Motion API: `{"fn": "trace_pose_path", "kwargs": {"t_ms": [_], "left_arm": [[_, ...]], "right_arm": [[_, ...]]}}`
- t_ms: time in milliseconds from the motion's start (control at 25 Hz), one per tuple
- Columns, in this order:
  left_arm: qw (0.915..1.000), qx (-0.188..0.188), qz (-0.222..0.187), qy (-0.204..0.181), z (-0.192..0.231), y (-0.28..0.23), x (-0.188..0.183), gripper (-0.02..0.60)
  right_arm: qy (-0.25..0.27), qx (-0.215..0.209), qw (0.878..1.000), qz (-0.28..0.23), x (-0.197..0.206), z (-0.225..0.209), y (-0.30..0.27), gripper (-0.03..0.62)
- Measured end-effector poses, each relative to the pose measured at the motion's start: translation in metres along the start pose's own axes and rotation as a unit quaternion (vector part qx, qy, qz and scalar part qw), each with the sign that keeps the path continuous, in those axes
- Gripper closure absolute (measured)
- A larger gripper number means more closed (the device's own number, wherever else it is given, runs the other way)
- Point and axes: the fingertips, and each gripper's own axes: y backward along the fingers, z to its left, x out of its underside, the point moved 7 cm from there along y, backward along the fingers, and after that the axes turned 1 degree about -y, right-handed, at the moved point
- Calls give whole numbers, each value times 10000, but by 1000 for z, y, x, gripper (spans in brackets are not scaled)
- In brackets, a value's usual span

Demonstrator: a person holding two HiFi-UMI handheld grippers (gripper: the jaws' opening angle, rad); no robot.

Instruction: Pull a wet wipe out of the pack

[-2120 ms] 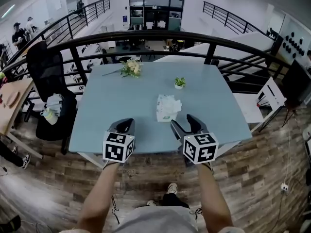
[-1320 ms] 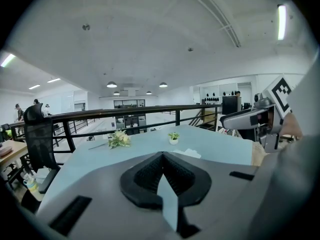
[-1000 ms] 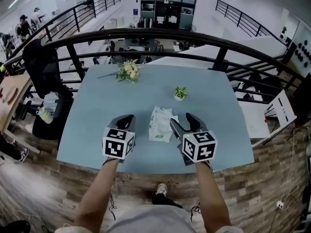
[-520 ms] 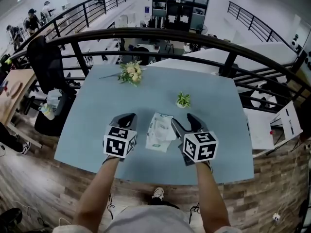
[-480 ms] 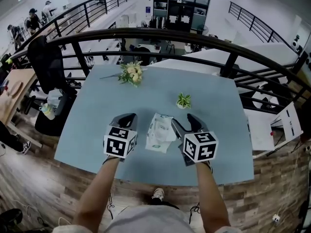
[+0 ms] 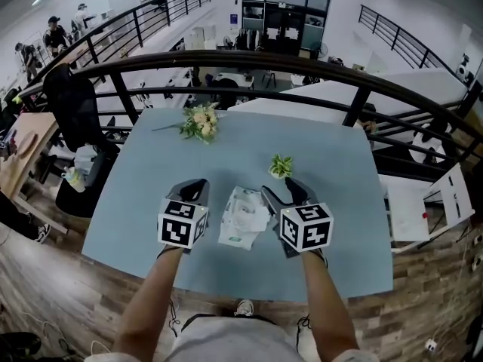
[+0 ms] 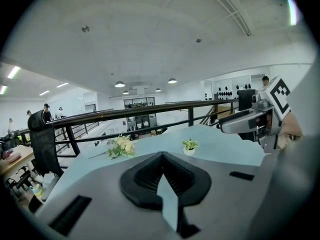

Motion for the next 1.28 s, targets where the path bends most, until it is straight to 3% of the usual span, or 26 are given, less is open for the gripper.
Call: {"fn": "trace_pose_path", "kwargs": {"t_ms": [400,800,1280], "left_arm": [[10000,-14,-4,18,16,0,3,591],[9997,220,-73,-45,41,2,5,591],[9988,482,39,-43,48,5,27,589]], "right_arm": [[57,14,10000,62,-3,8,-12,327],[-16,220,9997,116,-3,32,-25,327],[-81,380,9979,509,27,47,-30,327]]}}
